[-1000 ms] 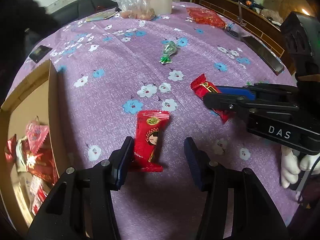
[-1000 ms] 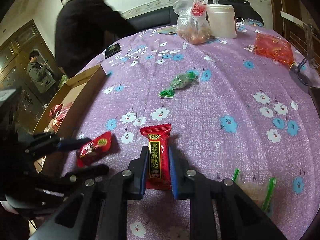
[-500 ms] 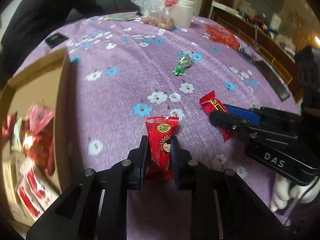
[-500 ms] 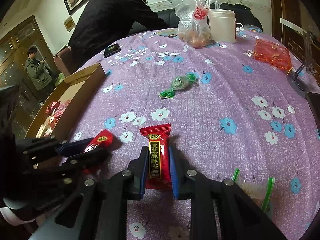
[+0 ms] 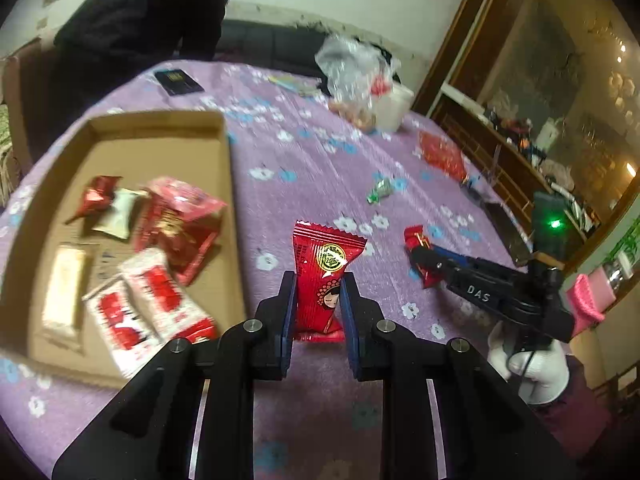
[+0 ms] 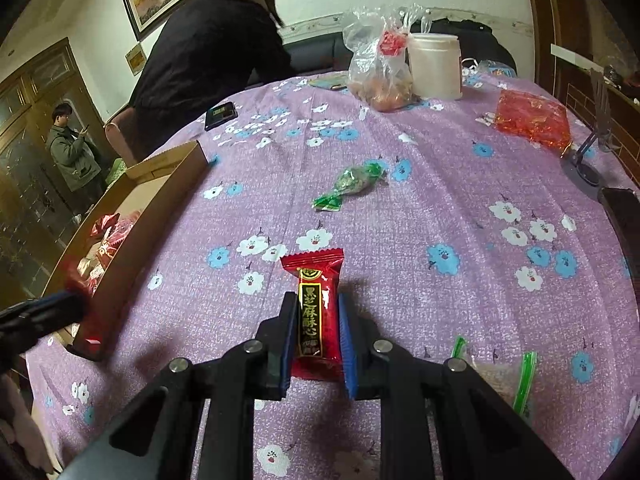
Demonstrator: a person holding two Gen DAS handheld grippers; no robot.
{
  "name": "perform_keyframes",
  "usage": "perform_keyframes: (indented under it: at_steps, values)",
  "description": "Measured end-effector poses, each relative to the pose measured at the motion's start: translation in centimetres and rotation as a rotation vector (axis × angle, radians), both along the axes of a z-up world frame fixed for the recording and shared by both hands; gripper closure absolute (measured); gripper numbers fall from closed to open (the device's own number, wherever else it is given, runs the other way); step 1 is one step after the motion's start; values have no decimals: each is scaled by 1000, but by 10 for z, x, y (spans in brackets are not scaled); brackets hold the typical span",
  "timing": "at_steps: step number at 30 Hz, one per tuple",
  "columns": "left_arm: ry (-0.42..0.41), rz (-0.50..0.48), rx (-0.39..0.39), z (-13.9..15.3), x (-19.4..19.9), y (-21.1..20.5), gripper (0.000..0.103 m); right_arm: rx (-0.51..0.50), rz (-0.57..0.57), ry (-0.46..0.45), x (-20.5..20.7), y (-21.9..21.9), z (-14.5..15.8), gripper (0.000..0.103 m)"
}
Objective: Organize snacks
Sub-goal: 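Lower the round-logo packet into the tray with the left gripper while the right drops its packet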
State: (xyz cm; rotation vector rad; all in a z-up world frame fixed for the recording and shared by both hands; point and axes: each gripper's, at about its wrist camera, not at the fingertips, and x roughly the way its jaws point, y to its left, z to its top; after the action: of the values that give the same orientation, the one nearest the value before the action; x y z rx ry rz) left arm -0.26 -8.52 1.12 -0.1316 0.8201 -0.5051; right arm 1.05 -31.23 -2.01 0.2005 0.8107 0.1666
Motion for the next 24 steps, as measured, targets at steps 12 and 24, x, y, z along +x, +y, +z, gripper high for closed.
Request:
perform_keyframes:
  at_steps: [12, 24]
  values:
    - [-82, 98, -80, 36, 0, 75, 83, 42, 75, -49, -14, 25, 44, 81]
    - [2, 167, -29, 22, 97, 131, 83, 41, 270, -58, 49, 130, 98, 81]
